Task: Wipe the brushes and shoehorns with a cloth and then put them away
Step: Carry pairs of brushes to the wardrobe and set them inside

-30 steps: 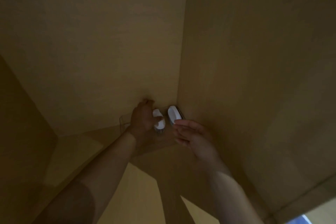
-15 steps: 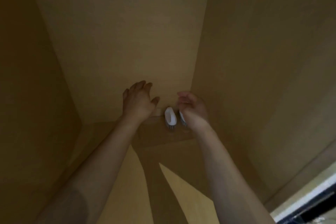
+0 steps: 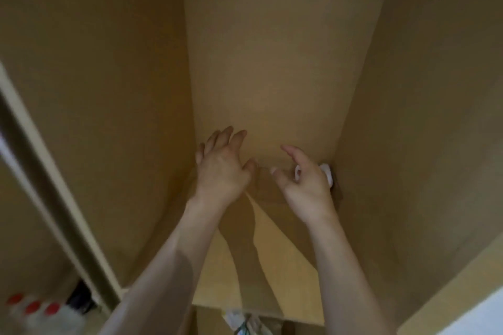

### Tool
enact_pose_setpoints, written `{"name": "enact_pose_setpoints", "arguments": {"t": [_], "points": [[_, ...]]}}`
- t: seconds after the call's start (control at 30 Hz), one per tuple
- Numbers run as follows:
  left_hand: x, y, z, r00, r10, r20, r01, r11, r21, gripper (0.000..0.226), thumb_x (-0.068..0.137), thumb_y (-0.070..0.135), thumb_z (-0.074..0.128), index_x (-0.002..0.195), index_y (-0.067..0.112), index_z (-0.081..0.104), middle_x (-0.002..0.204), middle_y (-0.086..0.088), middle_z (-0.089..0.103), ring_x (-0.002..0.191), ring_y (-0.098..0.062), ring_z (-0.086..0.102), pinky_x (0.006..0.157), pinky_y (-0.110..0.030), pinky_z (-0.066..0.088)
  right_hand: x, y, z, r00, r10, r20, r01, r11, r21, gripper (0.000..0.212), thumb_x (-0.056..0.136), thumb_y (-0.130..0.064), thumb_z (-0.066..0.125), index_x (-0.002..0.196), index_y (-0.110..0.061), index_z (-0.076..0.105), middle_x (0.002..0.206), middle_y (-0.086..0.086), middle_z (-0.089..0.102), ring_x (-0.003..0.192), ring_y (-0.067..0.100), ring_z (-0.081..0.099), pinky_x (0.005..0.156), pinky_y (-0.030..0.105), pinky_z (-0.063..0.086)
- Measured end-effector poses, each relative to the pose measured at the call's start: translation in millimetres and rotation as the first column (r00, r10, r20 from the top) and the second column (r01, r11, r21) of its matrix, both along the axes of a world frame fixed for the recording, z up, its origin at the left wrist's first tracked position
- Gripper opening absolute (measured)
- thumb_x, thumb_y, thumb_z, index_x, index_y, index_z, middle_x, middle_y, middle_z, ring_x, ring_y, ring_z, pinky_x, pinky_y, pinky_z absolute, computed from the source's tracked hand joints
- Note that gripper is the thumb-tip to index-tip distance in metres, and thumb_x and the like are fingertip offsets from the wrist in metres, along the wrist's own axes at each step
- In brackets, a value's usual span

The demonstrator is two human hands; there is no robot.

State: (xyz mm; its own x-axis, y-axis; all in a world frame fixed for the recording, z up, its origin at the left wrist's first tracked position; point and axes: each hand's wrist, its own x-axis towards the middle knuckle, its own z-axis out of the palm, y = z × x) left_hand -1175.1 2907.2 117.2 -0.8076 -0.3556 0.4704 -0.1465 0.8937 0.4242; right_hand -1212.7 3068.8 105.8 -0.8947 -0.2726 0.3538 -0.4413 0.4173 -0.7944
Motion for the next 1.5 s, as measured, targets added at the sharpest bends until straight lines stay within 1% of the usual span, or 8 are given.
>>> {"name": "enact_pose_setpoints", "arguments": {"t": [0.1, 0.23, 0.6, 0.8, 0.9, 1.2, 1.4, 1.5], "points": [[39, 14, -3, 0.997, 0.073, 0.003, -0.073, 0.997, 0.006, 0.060, 0.091, 0.046, 0.056, 0.146, 0.032, 0.039, 0.155, 0.002, 0.034, 0.143, -0.026, 0.026, 0.114, -0.049, 0.019, 24, 5, -5, 0.997, 0.081, 0.001, -0.081, 0.996, 0.033, 0.051, 0.095, -0.039, 0.063, 0.143, -0.032, 0.049, 0.144, -0.009, 0.051, 0.133, 0.005, 0.042, 0.100, 0.021, 0.035], [101, 23, -13, 0.983, 0.180, -0.019, -0.180, 0.983, 0.021, 0.057, 0.089, 0.046, 0.059, 0.141, 0.026, 0.047, 0.145, -0.002, 0.046, 0.137, -0.028, 0.035, 0.111, -0.052, 0.026, 60, -2, -12, 0.986, 0.166, 0.013, -0.166, 0.984, 0.072, 0.047, 0.095, -0.041, 0.062, 0.141, -0.036, 0.050, 0.144, -0.009, 0.053, 0.134, 0.013, 0.047, 0.107, 0.032, 0.041], [268, -12, -27, 0.894, 0.448, 0.006, -0.447, 0.889, 0.096, 0.060, 0.091, 0.044, 0.058, 0.146, 0.033, 0.038, 0.156, 0.003, 0.033, 0.147, -0.023, 0.020, 0.119, -0.051, 0.018, 191, -77, -19, 0.876, 0.470, 0.106, -0.478, 0.877, 0.060, 0.049, 0.094, -0.038, 0.063, 0.139, -0.045, 0.047, 0.148, -0.017, 0.046, 0.140, 0.010, 0.039, 0.111, 0.044, 0.042], [368, -56, -29, 0.807, 0.589, -0.048, -0.582, 0.806, 0.109, 0.055, 0.091, 0.048, 0.056, 0.143, 0.036, 0.041, 0.153, 0.007, 0.036, 0.145, -0.020, 0.024, 0.117, -0.049, 0.022, 276, -140, -19, 0.792, 0.607, 0.058, -0.610, 0.789, 0.069, 0.048, 0.095, -0.044, 0.062, 0.139, -0.046, 0.045, 0.148, -0.018, 0.046, 0.137, 0.007, 0.041, 0.103, 0.033, 0.042], [434, -85, -30, 0.756, 0.654, -0.030, -0.649, 0.755, 0.097, 0.056, 0.092, 0.049, 0.056, 0.144, 0.035, 0.041, 0.155, 0.006, 0.035, 0.145, -0.020, 0.025, 0.117, -0.050, 0.023, 335, -179, -20, 0.750, 0.659, 0.054, -0.661, 0.747, 0.070, 0.047, 0.095, -0.044, 0.061, 0.139, -0.046, 0.045, 0.150, -0.016, 0.045, 0.138, 0.009, 0.042, 0.107, 0.038, 0.045], [632, -167, -30, 0.562, 0.827, -0.012, -0.823, 0.560, 0.097, 0.057, 0.093, 0.046, 0.058, 0.145, 0.033, 0.041, 0.156, 0.004, 0.036, 0.145, -0.022, 0.027, 0.117, -0.048, 0.021, 516, -287, -21, 0.556, 0.831, 0.035, -0.831, 0.555, 0.031, 0.043, 0.095, -0.034, 0.064, 0.137, -0.034, 0.054, 0.144, -0.010, 0.052, 0.132, 0.009, 0.047, 0.104, 0.030, 0.043], [730, -201, -35, 0.422, 0.906, -0.016, -0.901, 0.422, 0.100, 0.053, 0.091, 0.043, 0.058, 0.141, 0.033, 0.045, 0.152, 0.004, 0.040, 0.140, -0.021, 0.033, 0.113, -0.048, 0.024, 610, -350, -26, 0.423, 0.906, 0.010, -0.904, 0.421, 0.067, 0.045, 0.094, -0.032, 0.067, 0.138, -0.032, 0.055, 0.139, -0.005, 0.056, 0.113, -0.003, 0.044, 0.077, 0.002, 0.030], [765, -223, -40, 0.349, 0.937, 0.016, -0.933, 0.345, 0.105, 0.055, 0.093, 0.042, 0.057, 0.144, 0.034, 0.040, 0.153, 0.004, 0.038, 0.141, -0.021, 0.031, 0.113, -0.048, 0.023, 646, -383, -32, 0.354, 0.935, 0.009, -0.933, 0.352, 0.078, 0.049, 0.093, -0.031, 0.069, 0.140, -0.029, 0.054, 0.139, -0.004, 0.056, 0.113, -0.002, 0.045, 0.082, 0.006, 0.033]]}}
